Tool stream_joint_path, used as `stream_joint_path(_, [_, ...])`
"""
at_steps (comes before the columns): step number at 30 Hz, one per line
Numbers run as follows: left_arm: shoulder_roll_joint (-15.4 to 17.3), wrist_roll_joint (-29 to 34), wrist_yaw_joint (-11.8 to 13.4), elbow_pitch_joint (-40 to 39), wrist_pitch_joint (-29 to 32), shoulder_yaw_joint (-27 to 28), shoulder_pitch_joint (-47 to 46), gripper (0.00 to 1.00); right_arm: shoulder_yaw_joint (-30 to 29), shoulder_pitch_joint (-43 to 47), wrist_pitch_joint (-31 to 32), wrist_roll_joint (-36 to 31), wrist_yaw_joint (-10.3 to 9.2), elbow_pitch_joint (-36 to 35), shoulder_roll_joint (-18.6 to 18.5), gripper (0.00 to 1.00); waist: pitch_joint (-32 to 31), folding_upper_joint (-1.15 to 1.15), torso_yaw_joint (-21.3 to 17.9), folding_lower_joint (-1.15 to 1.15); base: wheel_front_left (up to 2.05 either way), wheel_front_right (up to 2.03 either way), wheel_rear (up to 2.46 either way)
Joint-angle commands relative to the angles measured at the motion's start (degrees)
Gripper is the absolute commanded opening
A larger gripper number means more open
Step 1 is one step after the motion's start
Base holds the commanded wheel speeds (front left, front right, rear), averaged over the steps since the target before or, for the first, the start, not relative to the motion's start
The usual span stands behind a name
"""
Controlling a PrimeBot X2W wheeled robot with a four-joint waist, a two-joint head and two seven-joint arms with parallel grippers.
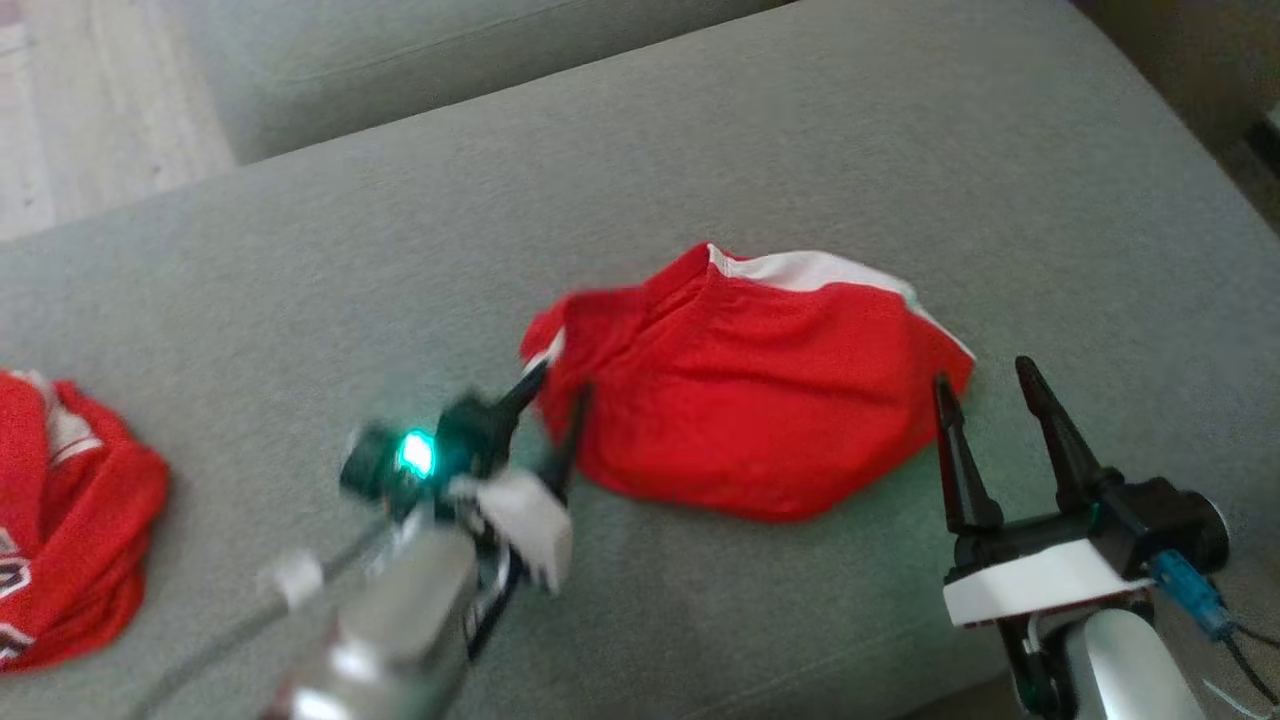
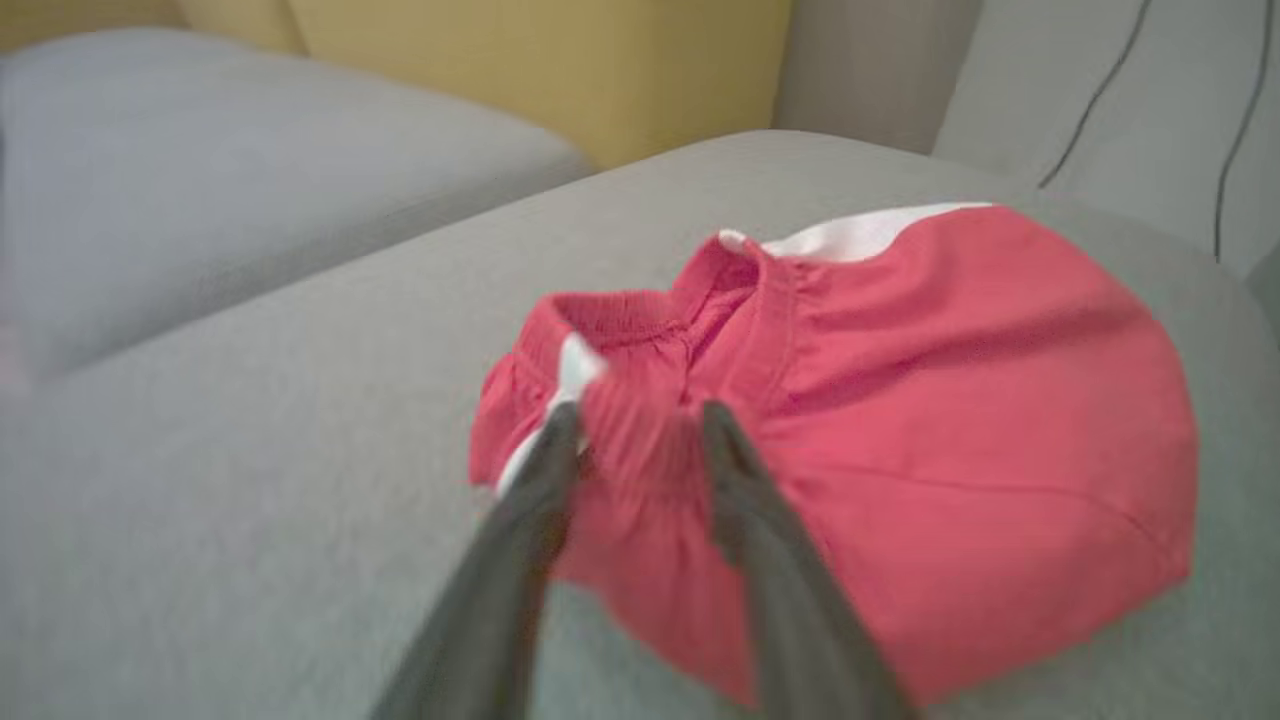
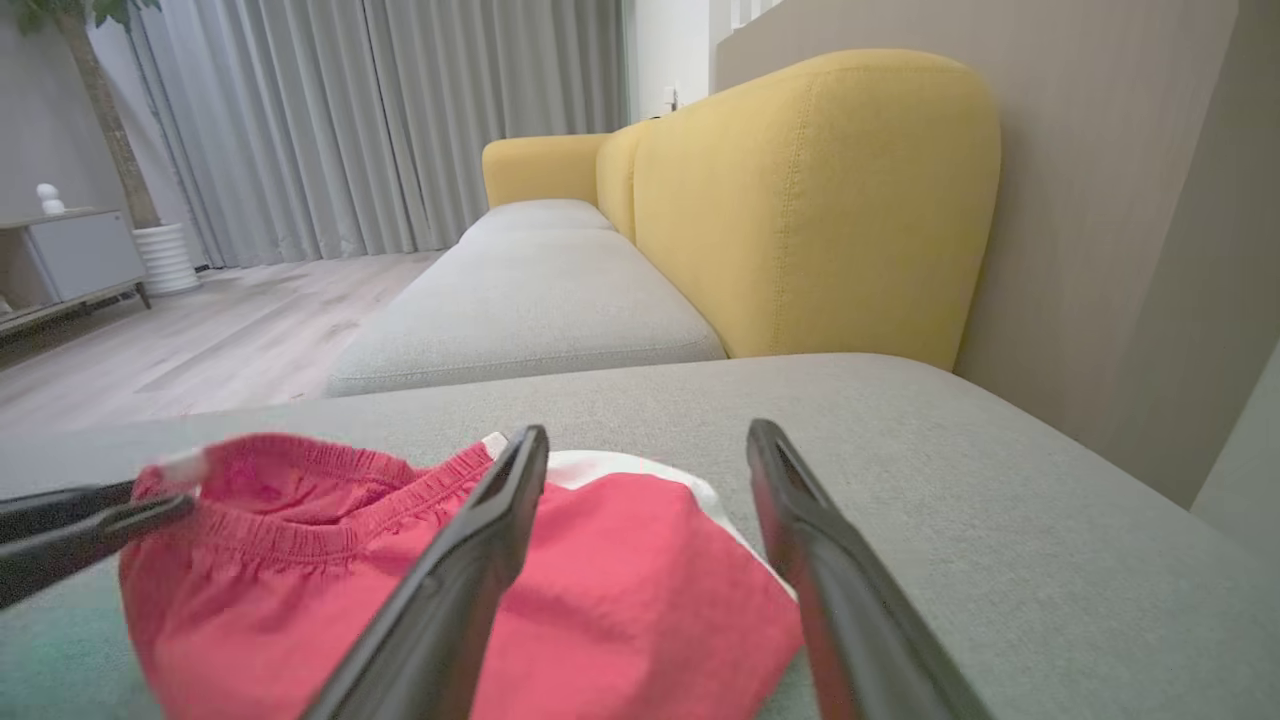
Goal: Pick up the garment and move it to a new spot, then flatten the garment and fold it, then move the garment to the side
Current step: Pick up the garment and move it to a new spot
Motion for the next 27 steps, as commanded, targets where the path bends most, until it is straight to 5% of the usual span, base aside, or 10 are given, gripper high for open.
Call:
stream_joint_path(1, [1.0,-0.2,2.0,-4.6,-1.0,3.9,-0.6,1.0,0.7,-0.8,-0.3,-0.3,-0.04,-1.6,-0.2,1.0,-0.1,0.0,1.7,-0.02,0.0,0.0,0.0])
stream_joint_path(8, [1.2,2.3,9.5,-26.1,-1.0,19.0,21.4,1.0,-1.9,3.2,-0.3,2.4,-0.04,-1.3,-0.2,1.0,-4.5,0.0,9.4,-0.02,0.0,0.0,0.0])
stream_joint_path(14, [-0.2,7.5,10.0,-41.6,-1.0,28.7,35.2,1.0,-2.6,6.5,-0.3,1.3,-0.04,-1.1,-0.2,1.0,-7.9,0.0,14.9,-0.02,0.0,0.0,0.0])
stream_joint_path(27, [-0.5,15.3,13.8,-49.1,-1.0,34.4,47.2,1.0,-1.0,10.5,-0.3,-1.3,-0.04,0.2,-0.2,1.0,-12.0,0.0,17.4,-0.02,0.0,0.0,0.0])
